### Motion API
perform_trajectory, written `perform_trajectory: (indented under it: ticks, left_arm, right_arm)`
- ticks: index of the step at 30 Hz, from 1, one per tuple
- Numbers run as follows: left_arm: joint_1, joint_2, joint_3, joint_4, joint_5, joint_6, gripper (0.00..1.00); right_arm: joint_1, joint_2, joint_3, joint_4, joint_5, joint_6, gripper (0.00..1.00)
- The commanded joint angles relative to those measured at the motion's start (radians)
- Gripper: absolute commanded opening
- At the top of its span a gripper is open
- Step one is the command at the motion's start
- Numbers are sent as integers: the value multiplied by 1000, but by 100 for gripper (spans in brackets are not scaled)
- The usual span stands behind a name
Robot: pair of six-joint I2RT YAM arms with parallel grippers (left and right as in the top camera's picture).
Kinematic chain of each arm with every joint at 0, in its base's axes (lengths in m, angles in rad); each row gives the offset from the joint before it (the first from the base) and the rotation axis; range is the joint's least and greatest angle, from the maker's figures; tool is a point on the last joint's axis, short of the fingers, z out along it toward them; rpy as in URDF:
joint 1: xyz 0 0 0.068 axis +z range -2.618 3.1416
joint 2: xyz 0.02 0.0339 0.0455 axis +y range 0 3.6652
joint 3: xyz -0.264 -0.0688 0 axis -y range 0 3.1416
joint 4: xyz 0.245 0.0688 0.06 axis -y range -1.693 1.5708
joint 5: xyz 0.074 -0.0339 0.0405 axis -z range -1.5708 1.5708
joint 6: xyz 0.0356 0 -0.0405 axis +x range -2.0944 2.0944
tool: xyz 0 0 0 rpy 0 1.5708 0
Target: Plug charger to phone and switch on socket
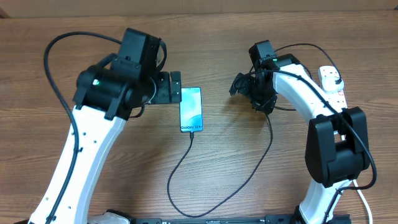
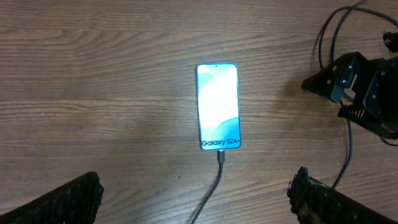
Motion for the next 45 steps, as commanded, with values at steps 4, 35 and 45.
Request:
perform_trajectory:
  ticks: [4, 35, 45]
  left_arm:
    - [-2, 6, 0, -22, -26, 16, 100]
    - [-2, 7, 0, -22, -30, 16, 99]
    - [-2, 7, 0, -22, -30, 16, 99]
  right_arm:
    - [-5, -40, 23, -8, -20, -29, 100]
    - [-900, -38, 409, -163, -283, -791, 99]
    - [-851, -35, 81, 146, -298, -702, 100]
